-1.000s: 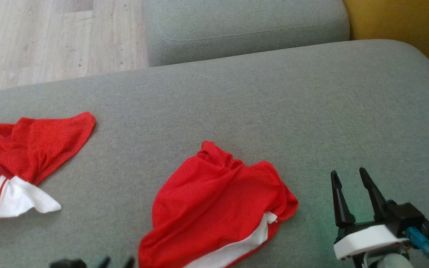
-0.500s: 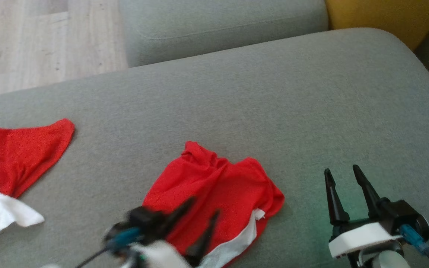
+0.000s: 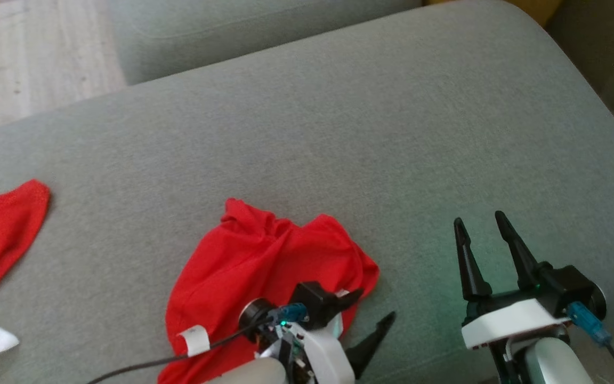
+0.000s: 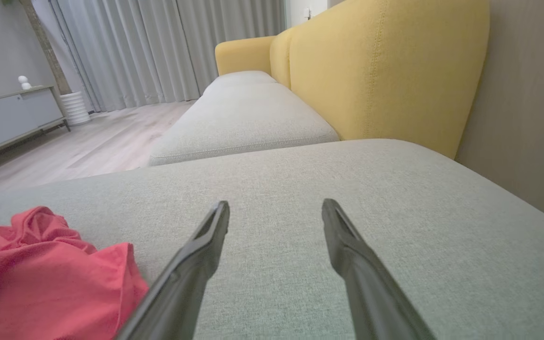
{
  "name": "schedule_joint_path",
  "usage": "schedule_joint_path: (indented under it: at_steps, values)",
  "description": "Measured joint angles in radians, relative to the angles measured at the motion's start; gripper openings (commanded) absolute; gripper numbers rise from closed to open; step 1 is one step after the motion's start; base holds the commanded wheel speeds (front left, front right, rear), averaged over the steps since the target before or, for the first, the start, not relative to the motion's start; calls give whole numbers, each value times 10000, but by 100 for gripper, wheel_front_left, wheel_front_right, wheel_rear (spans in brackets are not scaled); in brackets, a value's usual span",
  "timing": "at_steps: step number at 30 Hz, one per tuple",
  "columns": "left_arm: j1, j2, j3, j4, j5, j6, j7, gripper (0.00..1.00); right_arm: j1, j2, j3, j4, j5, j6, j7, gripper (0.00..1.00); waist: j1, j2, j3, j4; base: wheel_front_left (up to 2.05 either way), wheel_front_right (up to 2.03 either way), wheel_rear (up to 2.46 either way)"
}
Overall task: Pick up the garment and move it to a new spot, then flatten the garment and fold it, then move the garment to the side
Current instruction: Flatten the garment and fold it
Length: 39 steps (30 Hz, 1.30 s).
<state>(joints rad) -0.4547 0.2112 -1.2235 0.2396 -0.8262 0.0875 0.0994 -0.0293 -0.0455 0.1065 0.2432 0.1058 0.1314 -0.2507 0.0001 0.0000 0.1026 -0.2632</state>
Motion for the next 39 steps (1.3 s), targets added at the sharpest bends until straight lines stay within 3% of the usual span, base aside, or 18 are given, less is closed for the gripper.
schedule_joint_path:
  at_steps: [4, 19, 21, 24, 30, 39]
  values:
    - [-200, -182, -44, 1304, 169, -81, -282, 100, -28, 0, -15, -33, 0, 0, 0, 100, 1, 0, 169, -218, 0, 0, 0]
    - [-615, -742, -77, 3189, 267, -362, -587, 100, -94, 0, -65, -56, 92, 0, 0, 100, -1, 0, 425, -286, 0, 0, 0]
    - [-748, -809, -79, 3352, 290, -368, -656, 92, -197, 0, -58, -58, 94, 0, 0, 100, -1, 0, 476, -291, 0, 0, 0]
    - [-864, -871, -77, 3538, 343, -472, -671, 48, -322, 0, -50, -88, 107, 0, 0, 100, 0, 0, 534, -316, 0, 0, 0]
    - [-915, -928, -79, 3789, 341, -627, -742, 0, -328, 0, -50, -86, 155, 0, 0, 100, 0, 0, 577, -378, 0, 0, 0]
    - [-935, -1118, 13, 3440, -224, -940, -625, 0, -340, 0, -48, -186, 236, 0, 0, 100, -1, 0, 456, -480, 0, 0, 0]
